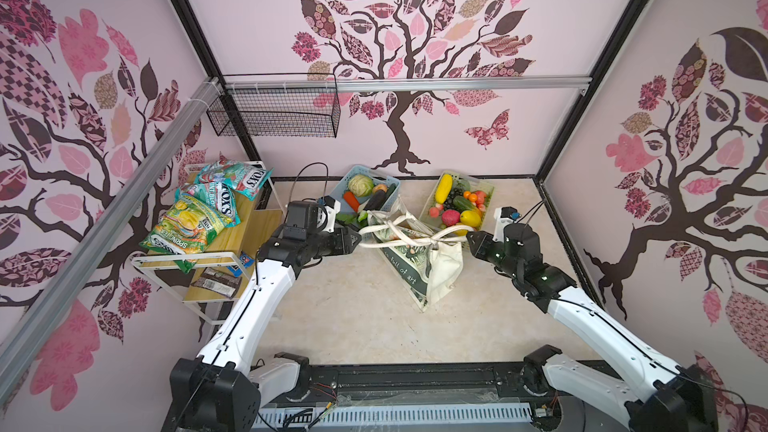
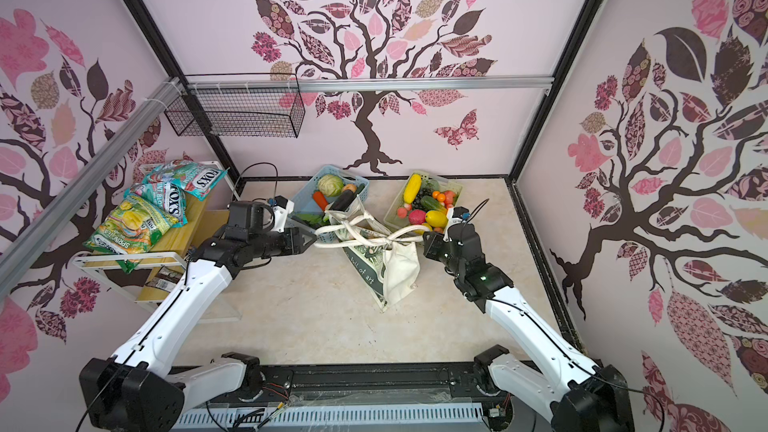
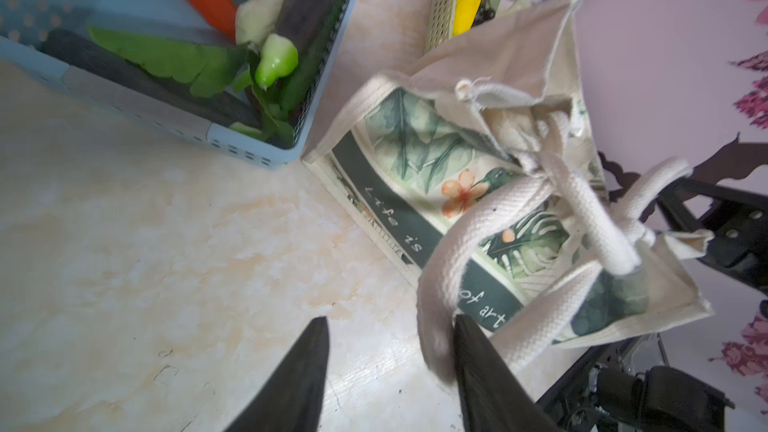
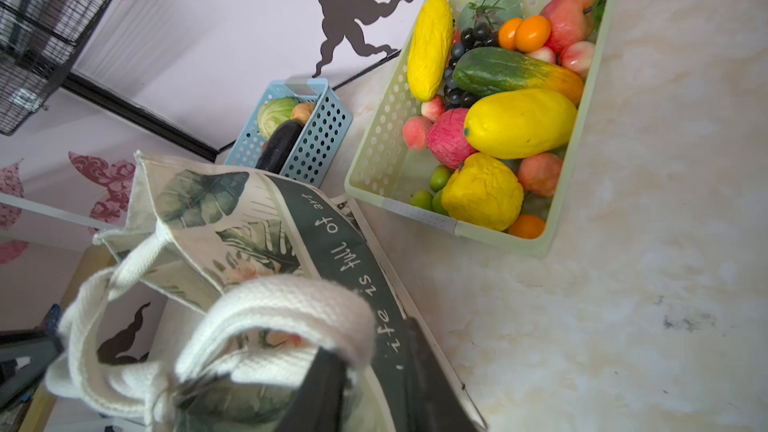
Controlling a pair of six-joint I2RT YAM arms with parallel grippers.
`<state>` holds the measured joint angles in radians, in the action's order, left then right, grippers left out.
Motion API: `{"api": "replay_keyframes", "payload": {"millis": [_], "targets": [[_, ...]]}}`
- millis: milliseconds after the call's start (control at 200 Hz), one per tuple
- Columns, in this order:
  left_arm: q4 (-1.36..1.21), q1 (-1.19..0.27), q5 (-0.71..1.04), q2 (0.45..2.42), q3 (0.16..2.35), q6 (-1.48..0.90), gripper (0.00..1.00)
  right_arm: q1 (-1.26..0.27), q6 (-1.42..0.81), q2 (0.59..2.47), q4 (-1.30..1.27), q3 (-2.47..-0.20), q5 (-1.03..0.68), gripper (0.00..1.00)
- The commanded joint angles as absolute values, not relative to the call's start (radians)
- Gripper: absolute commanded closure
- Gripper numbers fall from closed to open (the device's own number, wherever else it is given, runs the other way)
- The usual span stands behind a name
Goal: Place the food into the grocery bag and tie it
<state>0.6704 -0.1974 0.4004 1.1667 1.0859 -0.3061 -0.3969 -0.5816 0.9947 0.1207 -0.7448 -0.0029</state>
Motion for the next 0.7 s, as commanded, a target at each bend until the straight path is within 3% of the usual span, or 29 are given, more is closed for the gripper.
{"api": "replay_keyframes", "payload": {"millis": [0,160,180,200,215,300,445,505,695], "targets": [[0.67,-0.182,0.389,1.121,1.165,-0.322,0.39,-0.38,-0.497,0.984,0.255,-0.84,-0.057,0.58],[0.673,-0.172,0.379,1.109,1.209,-0.333,0.28,-0.38,-0.45,0.991,0.382,-0.969,-0.116,0.32],[0.673,-0.166,0.375,1.11,1.211,-0.335,0.2,-0.38,-0.449,0.985,0.39,-0.977,-0.112,0.28],[0.673,-0.16,0.374,1.112,1.214,-0.338,0.06,-0.379,-0.448,0.979,0.395,-0.986,-0.107,0.21],[0.673,-0.156,0.374,1.114,1.216,-0.338,0.03,-0.38,-0.445,0.975,0.398,-0.991,-0.103,0.18],[0.67,-0.14,0.337,1.116,1.223,-0.339,0.03,-0.379,-0.436,0.957,0.417,-1.021,-0.047,0.14],[0.631,-0.14,0.104,1.127,1.2,-0.342,0.03,-0.379,-0.414,0.954,0.373,-1.02,0.067,0.11],[0.592,-0.14,0.007,1.133,1.173,-0.331,0.03,-0.378,-0.387,0.971,0.332,-1.003,0.128,0.01],[0.302,-0.14,-0.179,1.107,0.976,-0.206,0.03,-0.355,-0.304,1.024,0.125,-0.87,0.387,0.0]]}}
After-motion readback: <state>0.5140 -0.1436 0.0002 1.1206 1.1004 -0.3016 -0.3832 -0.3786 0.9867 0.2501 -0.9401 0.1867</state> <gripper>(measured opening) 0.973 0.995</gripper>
